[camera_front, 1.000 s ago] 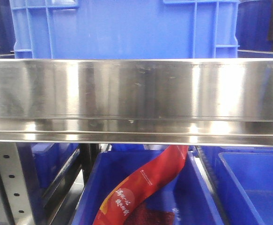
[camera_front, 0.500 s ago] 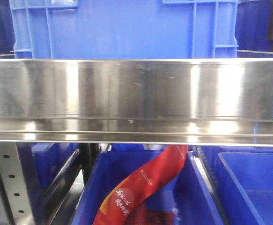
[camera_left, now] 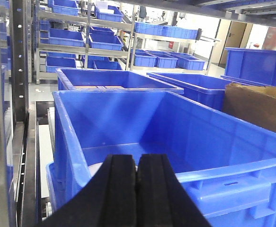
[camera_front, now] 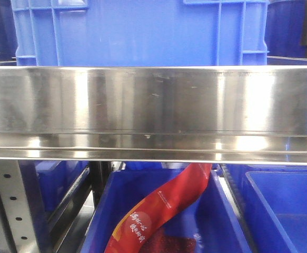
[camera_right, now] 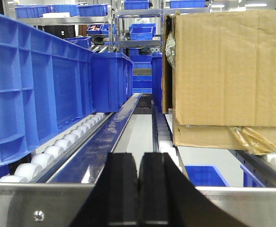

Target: Grab PVC pipe and place in blue bin

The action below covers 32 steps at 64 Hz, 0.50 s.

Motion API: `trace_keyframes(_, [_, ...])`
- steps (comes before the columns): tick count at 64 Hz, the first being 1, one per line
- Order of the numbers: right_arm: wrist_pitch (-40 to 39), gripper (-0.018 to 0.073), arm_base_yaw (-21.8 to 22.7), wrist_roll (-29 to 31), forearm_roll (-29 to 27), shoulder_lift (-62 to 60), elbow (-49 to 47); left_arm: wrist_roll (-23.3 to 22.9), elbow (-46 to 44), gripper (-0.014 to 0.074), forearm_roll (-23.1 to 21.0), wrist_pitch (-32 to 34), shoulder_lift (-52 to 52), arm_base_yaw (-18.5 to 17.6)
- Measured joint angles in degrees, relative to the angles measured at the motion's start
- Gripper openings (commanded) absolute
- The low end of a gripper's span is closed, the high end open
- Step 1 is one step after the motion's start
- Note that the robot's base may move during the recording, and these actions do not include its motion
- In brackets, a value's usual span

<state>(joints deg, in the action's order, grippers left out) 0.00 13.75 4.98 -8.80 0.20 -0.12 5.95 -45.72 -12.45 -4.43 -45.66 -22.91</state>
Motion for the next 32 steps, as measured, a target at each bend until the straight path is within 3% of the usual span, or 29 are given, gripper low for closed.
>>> trace_keyframes(24, [0.0, -0.0168, 0.0, 0.0, 0.0, 0.0, 0.0, 0.0, 0.1, -0.0111, 0.0, 0.0, 0.0, 0.0])
trace_keyframes(32, [0.0, -0.0168, 0.0, 0.0, 0.0, 0.0, 0.0, 0.0, 2.6, -0.0111, 2.7, 1.6, 1.4, 1.4])
